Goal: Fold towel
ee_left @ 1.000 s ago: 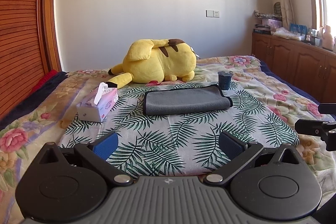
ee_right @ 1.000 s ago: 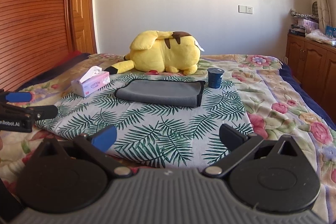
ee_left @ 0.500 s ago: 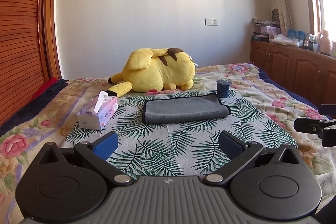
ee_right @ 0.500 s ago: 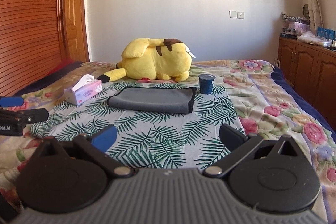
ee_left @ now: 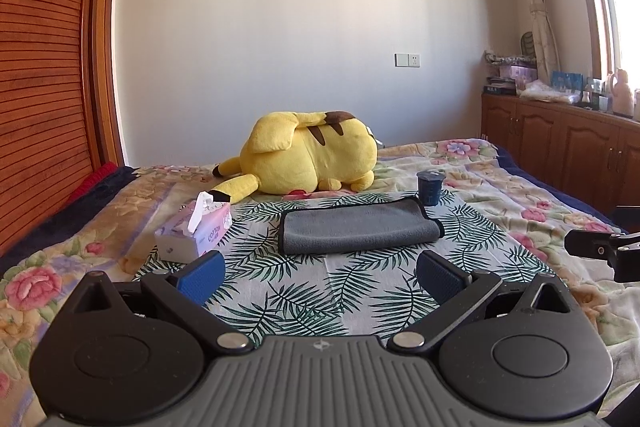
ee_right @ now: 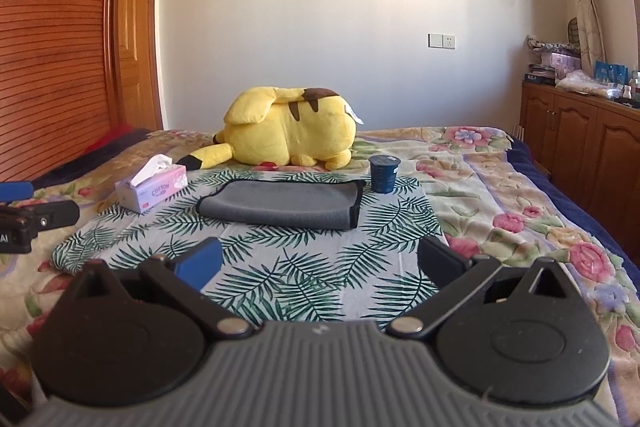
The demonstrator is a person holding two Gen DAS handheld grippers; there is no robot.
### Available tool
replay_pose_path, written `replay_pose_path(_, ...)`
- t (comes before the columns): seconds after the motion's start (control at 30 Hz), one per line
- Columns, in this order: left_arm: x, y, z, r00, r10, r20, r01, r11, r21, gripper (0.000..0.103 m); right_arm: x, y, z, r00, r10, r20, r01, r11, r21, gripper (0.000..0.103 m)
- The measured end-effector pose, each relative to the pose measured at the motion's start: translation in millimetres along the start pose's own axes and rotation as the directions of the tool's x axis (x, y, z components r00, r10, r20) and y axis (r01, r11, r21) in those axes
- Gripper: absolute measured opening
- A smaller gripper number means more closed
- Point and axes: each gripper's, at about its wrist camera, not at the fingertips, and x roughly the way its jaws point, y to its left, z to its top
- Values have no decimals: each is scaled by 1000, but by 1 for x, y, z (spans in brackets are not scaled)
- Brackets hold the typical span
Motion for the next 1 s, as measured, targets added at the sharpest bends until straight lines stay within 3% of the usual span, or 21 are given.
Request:
replay_pose_path(0.53,-7,2,3,999,5,45,-4,1000,-12,87,-9,-4,3,996,-37,79,37,999,0,103)
replay_pose_path(1.0,-9,1,1,999,8,48,-7,1000,-8,87,-9,-7,3,995,-54,87,53,998,13,103)
